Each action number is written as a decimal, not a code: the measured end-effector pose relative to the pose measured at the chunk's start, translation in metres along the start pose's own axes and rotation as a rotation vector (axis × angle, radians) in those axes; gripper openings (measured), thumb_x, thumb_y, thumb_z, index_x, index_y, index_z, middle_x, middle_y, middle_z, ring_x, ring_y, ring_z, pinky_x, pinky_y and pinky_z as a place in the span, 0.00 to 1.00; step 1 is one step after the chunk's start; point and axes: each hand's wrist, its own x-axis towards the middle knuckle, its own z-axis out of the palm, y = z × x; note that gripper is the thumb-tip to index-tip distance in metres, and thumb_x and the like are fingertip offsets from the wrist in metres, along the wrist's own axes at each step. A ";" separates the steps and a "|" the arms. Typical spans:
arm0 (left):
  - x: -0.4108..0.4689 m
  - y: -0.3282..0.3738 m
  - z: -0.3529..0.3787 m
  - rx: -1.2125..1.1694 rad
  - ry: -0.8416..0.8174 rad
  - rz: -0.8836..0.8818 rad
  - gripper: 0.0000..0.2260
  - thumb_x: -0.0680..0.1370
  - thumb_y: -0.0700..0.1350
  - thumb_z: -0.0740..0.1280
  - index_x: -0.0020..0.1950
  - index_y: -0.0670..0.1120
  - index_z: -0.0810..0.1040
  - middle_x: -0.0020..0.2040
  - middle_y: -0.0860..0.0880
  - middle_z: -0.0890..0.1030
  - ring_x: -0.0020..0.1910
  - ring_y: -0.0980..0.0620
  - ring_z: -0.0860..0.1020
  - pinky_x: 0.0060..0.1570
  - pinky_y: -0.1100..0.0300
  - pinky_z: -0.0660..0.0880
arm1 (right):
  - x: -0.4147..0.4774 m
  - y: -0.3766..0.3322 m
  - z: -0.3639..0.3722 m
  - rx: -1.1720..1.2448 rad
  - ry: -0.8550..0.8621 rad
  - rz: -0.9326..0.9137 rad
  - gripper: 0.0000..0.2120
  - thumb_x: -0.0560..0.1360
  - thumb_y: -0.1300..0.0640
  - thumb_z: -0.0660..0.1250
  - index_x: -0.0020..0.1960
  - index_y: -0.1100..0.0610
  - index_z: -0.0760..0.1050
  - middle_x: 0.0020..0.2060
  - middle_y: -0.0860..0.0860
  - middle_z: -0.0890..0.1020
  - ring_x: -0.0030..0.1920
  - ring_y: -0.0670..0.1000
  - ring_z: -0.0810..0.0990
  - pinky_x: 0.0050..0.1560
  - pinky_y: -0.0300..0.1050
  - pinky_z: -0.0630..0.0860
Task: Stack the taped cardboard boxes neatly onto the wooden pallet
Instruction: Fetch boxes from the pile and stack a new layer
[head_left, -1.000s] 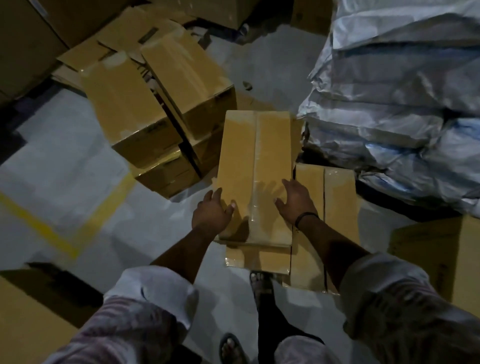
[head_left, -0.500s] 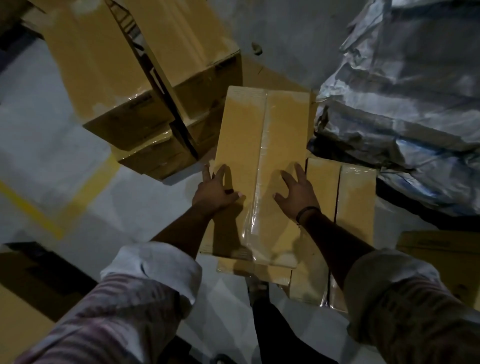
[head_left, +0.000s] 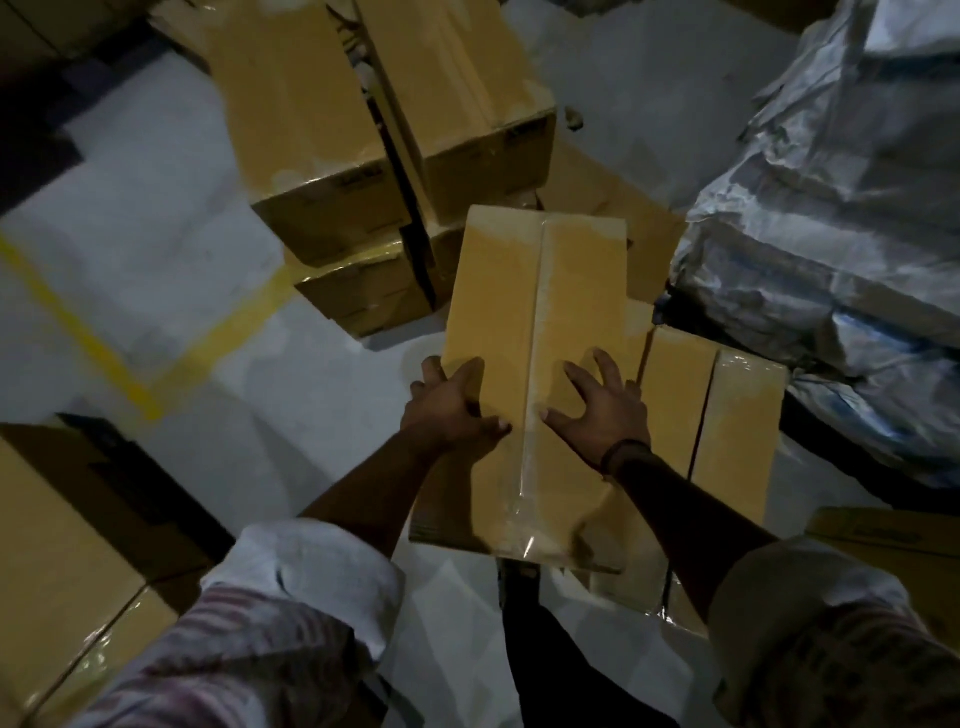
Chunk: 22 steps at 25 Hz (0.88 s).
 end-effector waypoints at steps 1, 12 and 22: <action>-0.021 -0.012 -0.001 -0.009 0.017 -0.015 0.49 0.68 0.70 0.74 0.81 0.59 0.53 0.78 0.43 0.51 0.72 0.31 0.60 0.69 0.39 0.67 | -0.014 -0.012 0.001 -0.014 -0.007 -0.027 0.38 0.70 0.28 0.65 0.77 0.38 0.60 0.80 0.44 0.50 0.72 0.66 0.62 0.70 0.61 0.67; -0.332 -0.198 0.044 -0.139 0.227 -0.292 0.49 0.68 0.68 0.76 0.81 0.59 0.54 0.77 0.41 0.51 0.74 0.33 0.59 0.68 0.40 0.69 | -0.260 -0.170 0.072 -0.078 -0.104 -0.366 0.35 0.69 0.31 0.66 0.73 0.40 0.68 0.79 0.43 0.53 0.72 0.61 0.62 0.72 0.57 0.63; -0.578 -0.355 0.140 -0.272 0.409 -0.576 0.48 0.68 0.67 0.76 0.81 0.61 0.54 0.80 0.40 0.50 0.75 0.32 0.59 0.71 0.40 0.68 | -0.461 -0.279 0.202 -0.187 -0.250 -0.738 0.33 0.70 0.32 0.68 0.72 0.41 0.68 0.80 0.44 0.52 0.73 0.60 0.61 0.71 0.58 0.66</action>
